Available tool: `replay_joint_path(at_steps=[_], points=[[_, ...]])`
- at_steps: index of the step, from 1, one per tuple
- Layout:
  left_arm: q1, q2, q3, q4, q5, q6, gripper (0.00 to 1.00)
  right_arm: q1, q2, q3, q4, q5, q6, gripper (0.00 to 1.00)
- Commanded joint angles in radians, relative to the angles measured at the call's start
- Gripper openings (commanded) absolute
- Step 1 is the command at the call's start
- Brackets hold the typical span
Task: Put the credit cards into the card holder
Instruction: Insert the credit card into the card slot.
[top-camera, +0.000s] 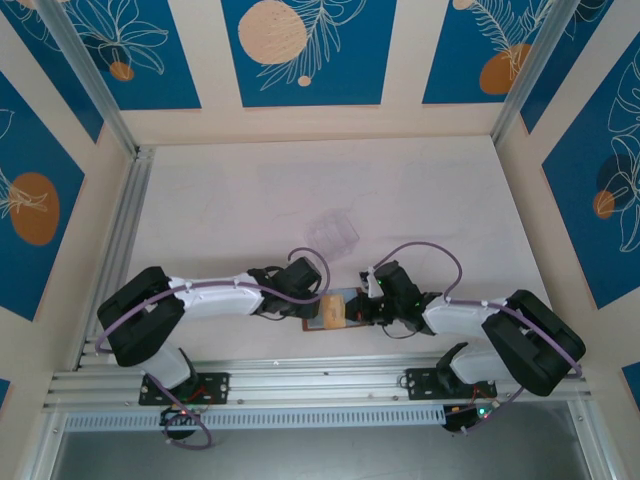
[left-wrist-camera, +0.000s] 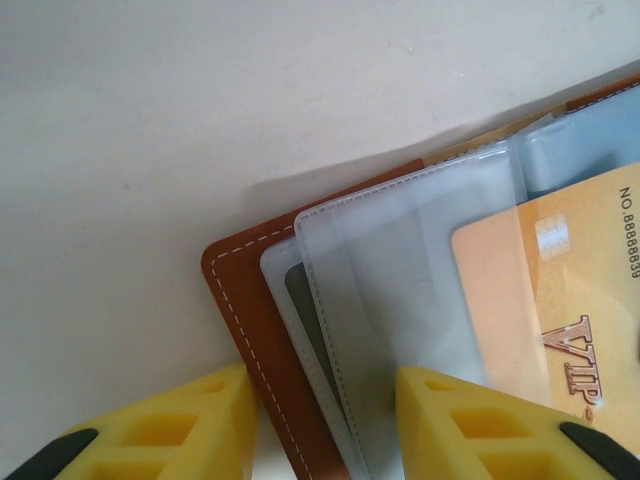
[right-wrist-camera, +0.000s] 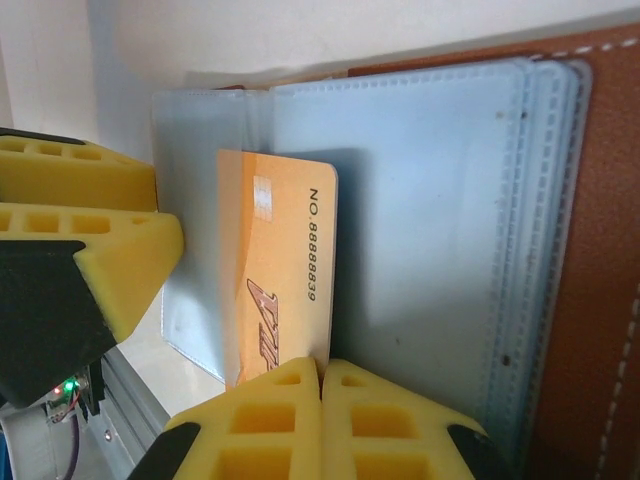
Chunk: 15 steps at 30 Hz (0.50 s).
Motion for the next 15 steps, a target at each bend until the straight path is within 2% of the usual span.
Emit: replay_joint_path(at_steps=[1,15], points=[[-0.018,0.036,-0.028,-0.088,0.007,0.001,0.38,0.018,-0.010,-0.022,-0.057,0.056,0.016,0.00],[-0.018,0.024,-0.047,-0.072,0.012,0.002,0.39,0.021,0.012,0.065,-0.081,0.145,0.025,0.00]])
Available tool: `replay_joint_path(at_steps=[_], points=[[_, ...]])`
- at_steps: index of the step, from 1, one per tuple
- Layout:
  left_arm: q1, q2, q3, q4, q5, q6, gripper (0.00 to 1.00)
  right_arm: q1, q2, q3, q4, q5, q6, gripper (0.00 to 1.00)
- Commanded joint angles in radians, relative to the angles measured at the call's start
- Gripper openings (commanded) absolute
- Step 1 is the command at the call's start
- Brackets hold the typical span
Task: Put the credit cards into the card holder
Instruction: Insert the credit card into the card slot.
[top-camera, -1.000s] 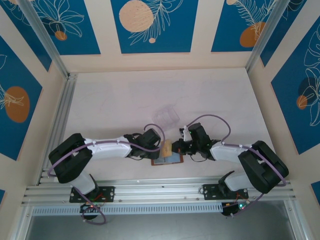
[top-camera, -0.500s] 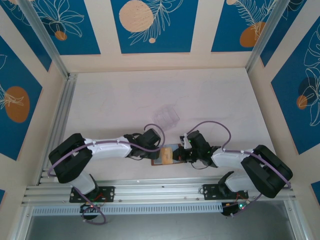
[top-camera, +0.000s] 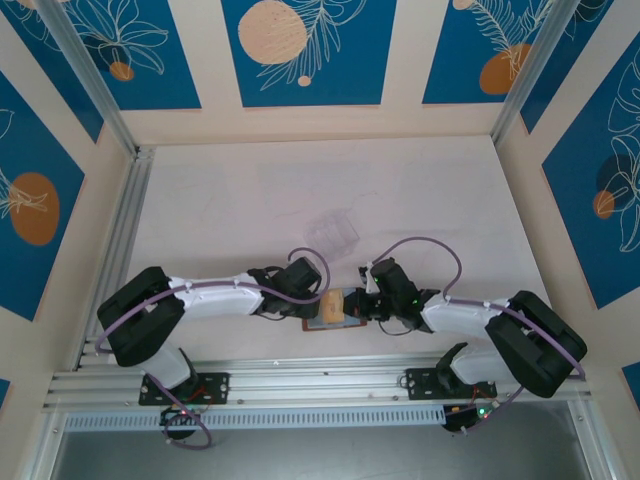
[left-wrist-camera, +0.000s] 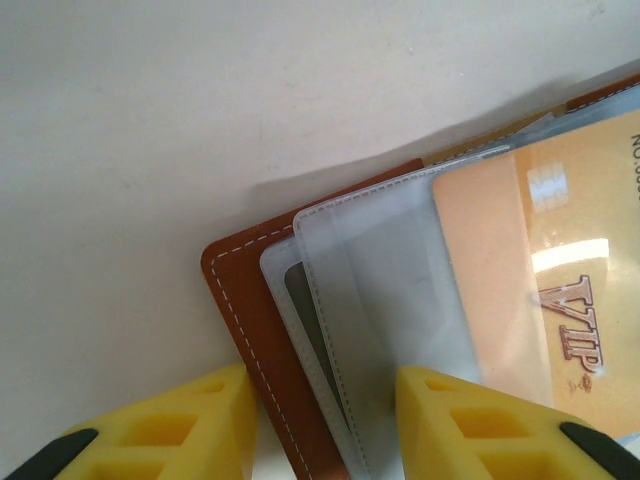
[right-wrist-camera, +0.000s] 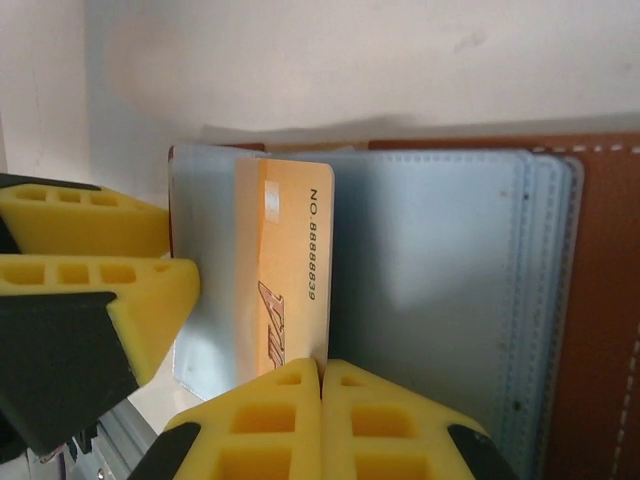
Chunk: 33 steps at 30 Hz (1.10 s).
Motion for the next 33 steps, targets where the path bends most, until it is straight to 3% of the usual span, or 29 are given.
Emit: replay_joint_path(at_steps=[1,11,23,33], points=[[-0.017,0.022,-0.046,-0.072,0.011,0.003,0.39,0.008,0.025,0.019,-0.039,0.055,0.013,0.00],[-0.017,0.011,-0.052,-0.054,0.021,-0.003,0.41,0.072,0.116,0.016,0.061,0.013,0.027,0.00],[-0.014,-0.029,-0.048,-0.041,0.037,-0.014,0.46,0.099,0.242,0.069,0.037,-0.058,-0.011,0.00],[0.111,-0.323,-0.156,-0.037,0.149,-0.026,0.51,0.067,0.260,0.097,0.000,-0.076,-0.035,0.00]])
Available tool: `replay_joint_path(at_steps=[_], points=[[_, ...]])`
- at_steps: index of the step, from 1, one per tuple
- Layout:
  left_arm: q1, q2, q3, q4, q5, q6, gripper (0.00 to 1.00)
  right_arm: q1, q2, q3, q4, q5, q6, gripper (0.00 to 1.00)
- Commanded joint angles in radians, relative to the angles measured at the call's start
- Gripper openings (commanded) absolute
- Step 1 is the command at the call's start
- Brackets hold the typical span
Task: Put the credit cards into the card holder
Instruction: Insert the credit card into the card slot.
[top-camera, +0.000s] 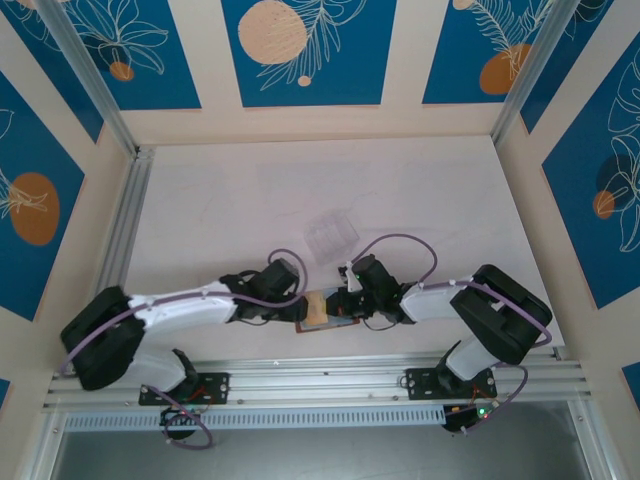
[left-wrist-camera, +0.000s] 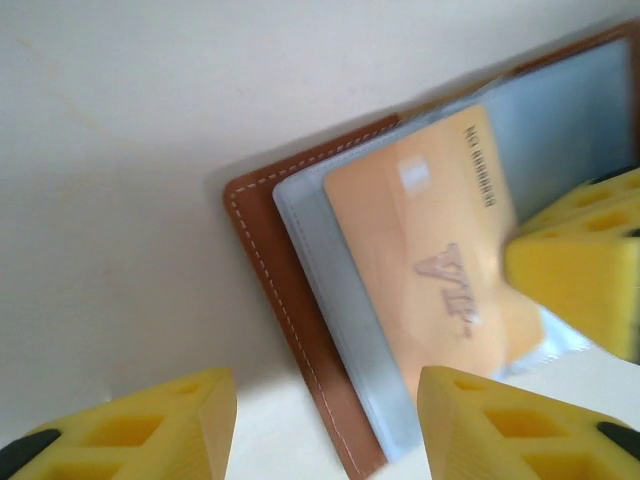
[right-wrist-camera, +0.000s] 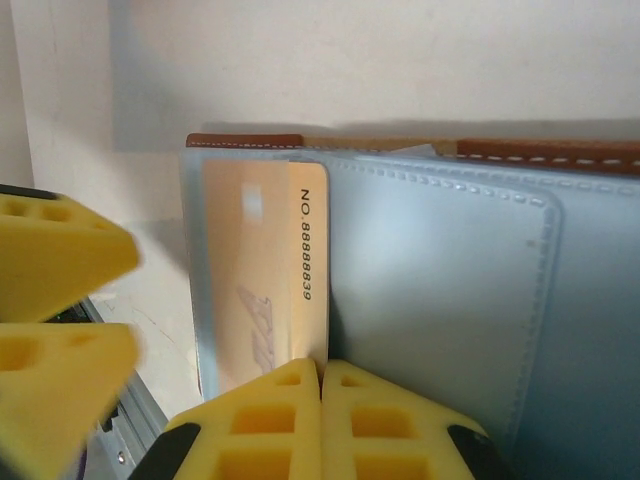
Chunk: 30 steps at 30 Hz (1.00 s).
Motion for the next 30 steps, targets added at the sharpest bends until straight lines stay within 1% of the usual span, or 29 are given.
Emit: replay_joint_path(at_steps=[1,3,6,11,14,18,22,30], points=[[0.050,-0.081,-0.027,-0.020,0.080,-0.002,0.48,-0.003,0.035,0.002,-0.129,0.005,-0.036,0.00],[0.066,-0.090,-0.035,-0.038,0.073,0.007,0.38,-0.003,0.042,0.010,-0.136,-0.002,-0.041,0.00],[0.078,-0.062,-0.023,-0.042,0.072,0.028,0.22,-0.003,0.049,0.022,-0.152,-0.012,-0.049,0.00],[0.079,0.046,0.011,0.000,0.087,0.044,0.10,-0.003,0.044,0.040,-0.187,-0.019,-0.066,0.00],[0.079,0.114,0.025,0.020,0.082,0.049,0.06,-0.002,0.043,0.050,-0.204,-0.022,-0.069,0.00],[0.077,0.185,0.012,0.063,0.069,0.038,0.03,-0.001,0.049,0.062,-0.233,-0.015,-0.045,0.00],[0.061,0.240,-0.012,0.109,0.062,0.017,0.02,0.021,0.035,0.061,-0.221,-0.009,-0.029,0.00],[0.024,0.270,-0.029,0.133,0.034,-0.018,0.01,0.049,0.032,0.091,-0.224,-0.021,-0.023,0.00]])
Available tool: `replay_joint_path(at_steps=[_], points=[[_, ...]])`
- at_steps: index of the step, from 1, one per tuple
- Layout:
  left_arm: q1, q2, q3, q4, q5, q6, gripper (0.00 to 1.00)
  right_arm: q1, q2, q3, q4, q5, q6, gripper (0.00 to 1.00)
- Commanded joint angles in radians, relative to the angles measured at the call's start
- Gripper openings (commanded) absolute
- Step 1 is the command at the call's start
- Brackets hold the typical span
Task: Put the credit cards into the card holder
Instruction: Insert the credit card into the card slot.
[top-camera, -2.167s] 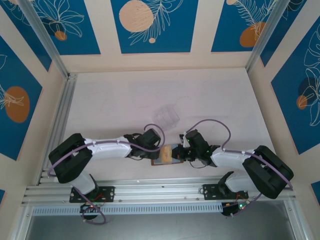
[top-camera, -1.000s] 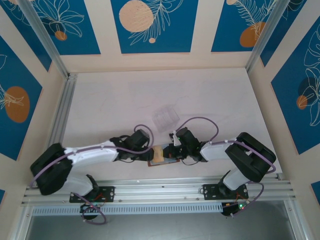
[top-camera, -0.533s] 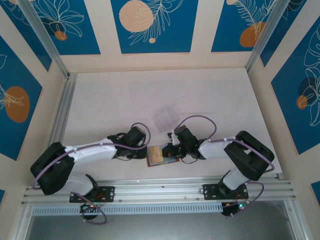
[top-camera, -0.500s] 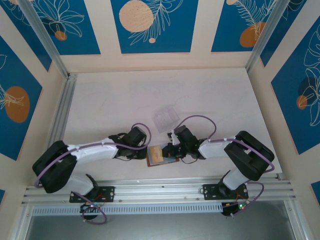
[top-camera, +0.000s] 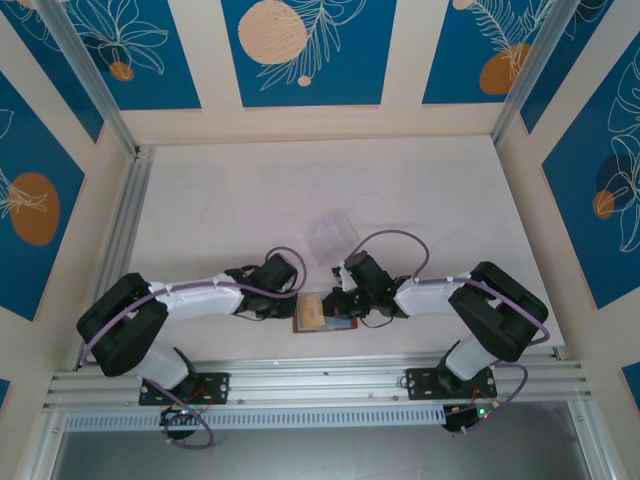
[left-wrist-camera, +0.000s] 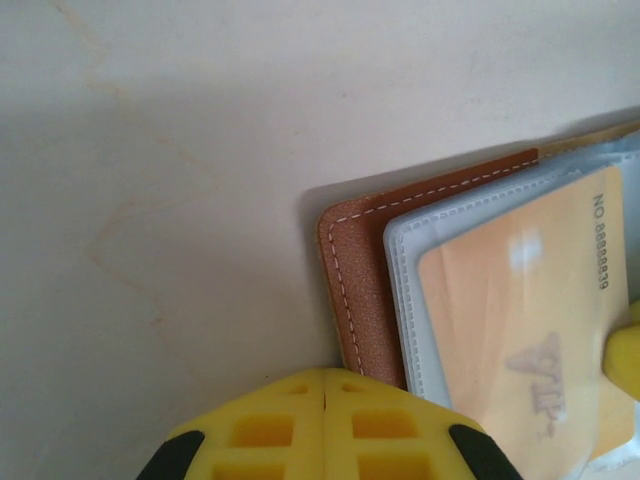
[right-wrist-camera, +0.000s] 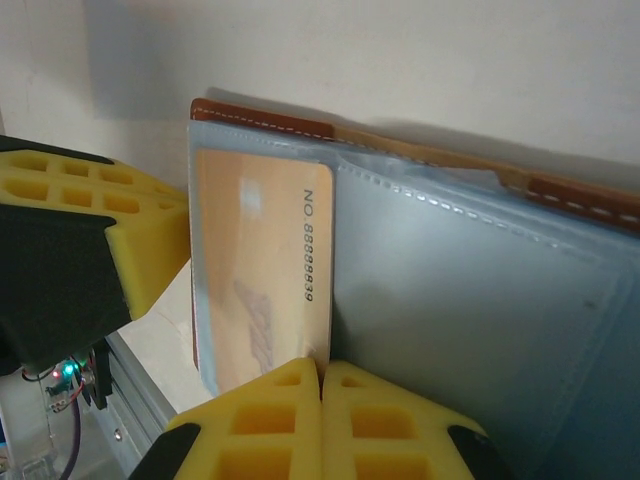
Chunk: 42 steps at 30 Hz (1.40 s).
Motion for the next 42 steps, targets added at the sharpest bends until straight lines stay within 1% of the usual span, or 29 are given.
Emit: replay_joint_path(at_steps=[1,3,5,9,14,19,25,28,30,32,34,37,40,42], points=[[-0.033,0.099,-0.039,0.099,-0.016,-0.024,0.01,0.026,0.013,0.005,-0.073,0.000,0.017,0.00],[-0.038,0.106,-0.039,0.103,-0.020,-0.033,0.01,0.036,0.011,0.005,-0.064,0.002,0.036,0.01],[-0.050,0.110,-0.038,0.105,-0.029,-0.046,0.00,0.048,0.010,0.008,-0.069,0.021,0.065,0.03],[-0.083,0.110,-0.045,0.116,-0.055,-0.091,0.00,0.067,-0.030,0.002,-0.077,0.098,0.132,0.04],[-0.115,0.112,-0.051,0.134,-0.077,-0.134,0.00,0.089,-0.052,0.010,-0.068,0.142,0.180,0.01],[-0.123,0.108,-0.056,0.141,-0.089,-0.149,0.00,0.125,-0.029,0.024,-0.070,0.143,0.188,0.09],[-0.127,0.107,-0.056,0.144,-0.097,-0.156,0.00,0.147,-0.001,0.020,-0.040,0.119,0.193,0.12],[-0.128,0.103,-0.061,0.150,-0.099,-0.163,0.00,0.146,-0.010,0.044,-0.080,0.111,0.161,0.20],[-0.128,0.101,-0.067,0.151,-0.103,-0.166,0.00,0.142,-0.017,0.078,-0.154,0.099,0.118,0.26],[-0.127,0.093,-0.076,0.143,-0.117,-0.174,0.00,0.130,-0.036,0.149,-0.322,0.105,0.065,0.33],[-0.127,0.081,-0.089,0.131,-0.139,-0.179,0.00,0.126,-0.079,0.208,-0.485,0.157,0.012,0.45],[-0.127,0.073,-0.094,0.117,-0.152,-0.170,0.00,0.089,-0.095,0.295,-0.707,0.180,-0.054,0.51],[-0.126,0.073,-0.095,0.119,-0.154,-0.166,0.01,0.069,-0.125,0.338,-0.843,0.185,-0.095,0.55],[-0.126,0.073,-0.094,0.123,-0.152,-0.167,0.01,0.063,-0.159,0.359,-0.922,0.231,-0.105,0.56]])
